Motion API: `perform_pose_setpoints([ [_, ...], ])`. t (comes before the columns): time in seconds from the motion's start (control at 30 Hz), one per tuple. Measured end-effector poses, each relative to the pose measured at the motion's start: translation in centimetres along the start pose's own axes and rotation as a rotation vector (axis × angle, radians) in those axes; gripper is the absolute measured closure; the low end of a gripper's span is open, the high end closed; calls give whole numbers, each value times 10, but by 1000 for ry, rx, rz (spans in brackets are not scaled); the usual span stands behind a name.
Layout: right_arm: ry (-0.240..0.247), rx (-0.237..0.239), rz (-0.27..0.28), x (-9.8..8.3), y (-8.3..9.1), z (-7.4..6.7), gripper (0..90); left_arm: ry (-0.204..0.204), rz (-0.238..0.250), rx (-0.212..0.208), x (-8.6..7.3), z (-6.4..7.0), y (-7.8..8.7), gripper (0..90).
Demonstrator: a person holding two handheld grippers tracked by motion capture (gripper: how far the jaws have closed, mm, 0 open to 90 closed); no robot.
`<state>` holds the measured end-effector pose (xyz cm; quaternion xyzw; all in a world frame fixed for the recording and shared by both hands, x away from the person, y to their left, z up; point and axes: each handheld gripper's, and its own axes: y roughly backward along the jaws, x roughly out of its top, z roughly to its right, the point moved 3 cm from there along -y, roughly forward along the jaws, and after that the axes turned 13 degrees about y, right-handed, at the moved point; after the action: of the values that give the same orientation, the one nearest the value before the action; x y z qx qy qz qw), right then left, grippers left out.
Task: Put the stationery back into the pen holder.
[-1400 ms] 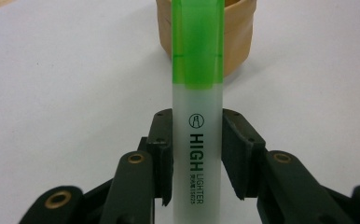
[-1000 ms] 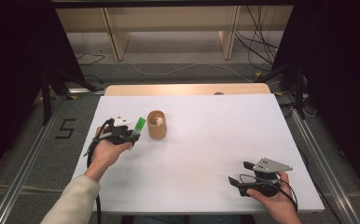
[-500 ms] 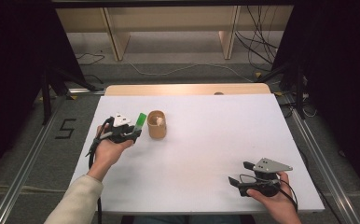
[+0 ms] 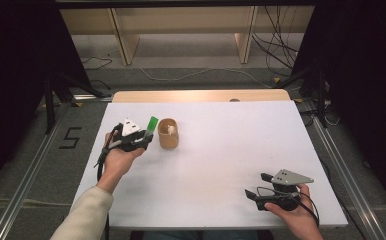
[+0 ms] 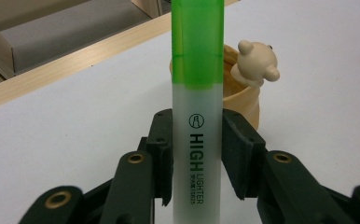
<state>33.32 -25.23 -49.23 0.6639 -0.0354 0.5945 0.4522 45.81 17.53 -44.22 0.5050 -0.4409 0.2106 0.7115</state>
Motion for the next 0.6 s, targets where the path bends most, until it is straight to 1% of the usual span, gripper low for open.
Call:
perform_pose_setpoints([
  [0.1,0,1,-1,0,0,0,166,-8,13,1,1,0,0,664],
  [0.13,0,1,-2,0,0,0,166,-8,20,-6,1,0,-1,664],
  [0.27,0,1,-2,0,0,0,166,-12,26,-11,2,0,-2,664],
  [0.3,0,2,-1,0,0,0,166,-5,34,-13,3,0,-3,664],
  [0.6,-1,0,1,0,0,0,166,4,49,-22,6,2,-6,664],
])
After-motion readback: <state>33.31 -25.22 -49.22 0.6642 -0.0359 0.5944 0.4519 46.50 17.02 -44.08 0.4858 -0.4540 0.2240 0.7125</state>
